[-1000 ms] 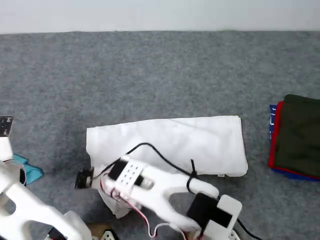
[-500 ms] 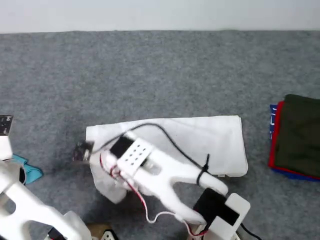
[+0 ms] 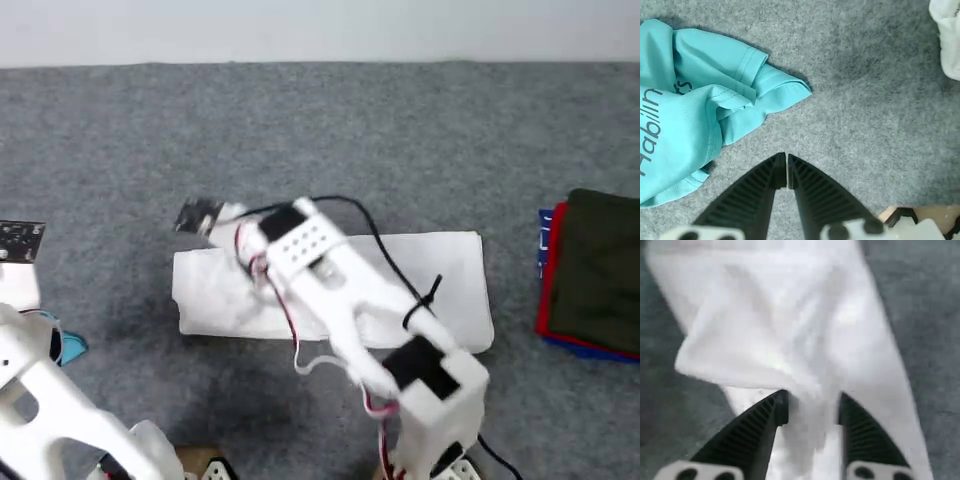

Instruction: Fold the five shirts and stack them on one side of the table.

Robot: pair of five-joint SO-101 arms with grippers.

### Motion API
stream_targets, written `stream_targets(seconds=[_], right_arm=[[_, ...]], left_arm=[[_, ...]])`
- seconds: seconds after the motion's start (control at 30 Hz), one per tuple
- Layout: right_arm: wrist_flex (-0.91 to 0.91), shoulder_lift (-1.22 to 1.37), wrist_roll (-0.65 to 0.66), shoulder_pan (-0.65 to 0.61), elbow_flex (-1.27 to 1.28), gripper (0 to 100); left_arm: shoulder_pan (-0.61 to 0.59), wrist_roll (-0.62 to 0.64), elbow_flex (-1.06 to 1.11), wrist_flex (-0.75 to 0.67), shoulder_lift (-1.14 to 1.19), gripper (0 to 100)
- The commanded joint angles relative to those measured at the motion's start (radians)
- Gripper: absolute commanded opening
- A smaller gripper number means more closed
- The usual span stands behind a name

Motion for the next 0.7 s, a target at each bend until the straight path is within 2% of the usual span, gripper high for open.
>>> stream_targets(seconds=[0.0, 0.13, 0.27, 0.4, 0.53, 0.67], right_arm=[[0.073, 0.047, 0.005, 0.062, -0.242, 21.8], [0.243, 0.101, 0.005, 0.061, -0.457, 19.1], [0.341, 0.153, 0.006, 0.022, -0.551, 12.5], [0.361, 0.188, 0.005, -0.025, -0.555, 4.6], [0.351, 0.239, 0.005, -0.05, -0.555, 3.9], [0.303, 0.343, 0.012, 0.016, -0.56, 3.9]], left_arm=[[0.005, -0.008, -0.005, -0.015, -0.026, 1], [0.005, -0.008, -0.005, -0.017, -0.026, 1], [0.005, -0.008, -0.005, -0.015, -0.026, 1], [0.005, -0.008, -0.005, -0.015, -0.026, 1], [0.005, -0.008, -0.005, -0.015, -0.026, 1], [0.003, -0.008, -0.005, -0.015, -0.026, 1]])
